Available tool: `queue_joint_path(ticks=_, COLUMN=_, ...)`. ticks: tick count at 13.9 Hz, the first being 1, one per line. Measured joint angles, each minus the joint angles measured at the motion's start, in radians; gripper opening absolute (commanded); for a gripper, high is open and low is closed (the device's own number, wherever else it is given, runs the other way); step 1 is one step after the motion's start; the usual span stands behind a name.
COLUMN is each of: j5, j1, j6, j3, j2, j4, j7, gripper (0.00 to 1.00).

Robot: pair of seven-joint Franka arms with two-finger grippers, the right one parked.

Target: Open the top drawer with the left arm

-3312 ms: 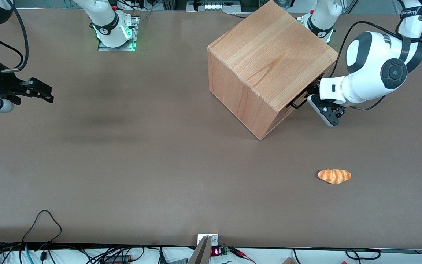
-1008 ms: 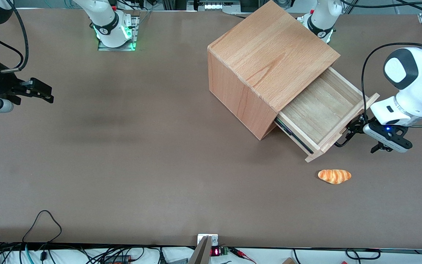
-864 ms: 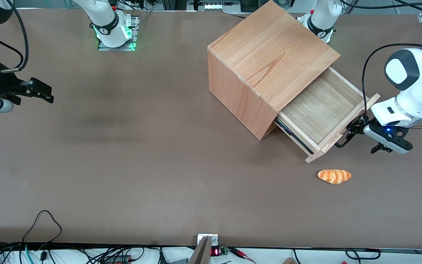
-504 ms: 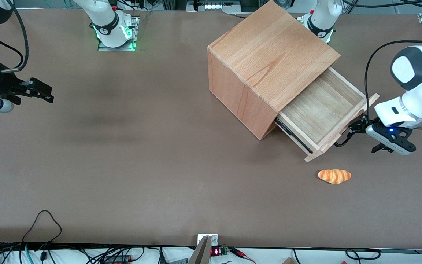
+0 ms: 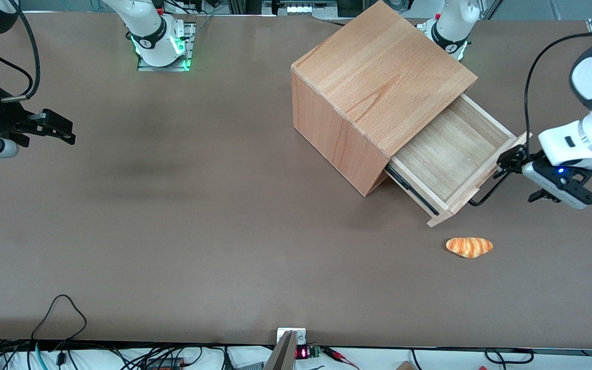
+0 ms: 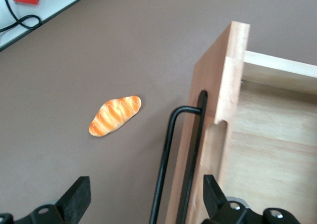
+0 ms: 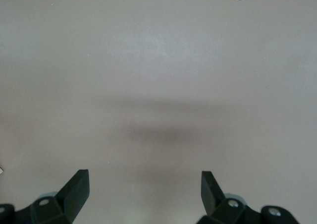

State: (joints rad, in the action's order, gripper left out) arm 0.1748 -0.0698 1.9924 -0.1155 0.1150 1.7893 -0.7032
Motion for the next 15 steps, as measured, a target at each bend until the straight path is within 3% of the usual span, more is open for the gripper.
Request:
queue_joint_path(ticks=8, j5=-0.095, j1=0.002, j6=-0.268, j3=-0.053, j2=-0.191, j4=-0.036, j7=0.467, gripper=1.00)
queue_joint_path(ticks=15, j5=-0.171, j1=0.001, j6=-0.302, j3=-0.049, j2=-0.204, j4=-0.049, j7=0.544, gripper=1.00)
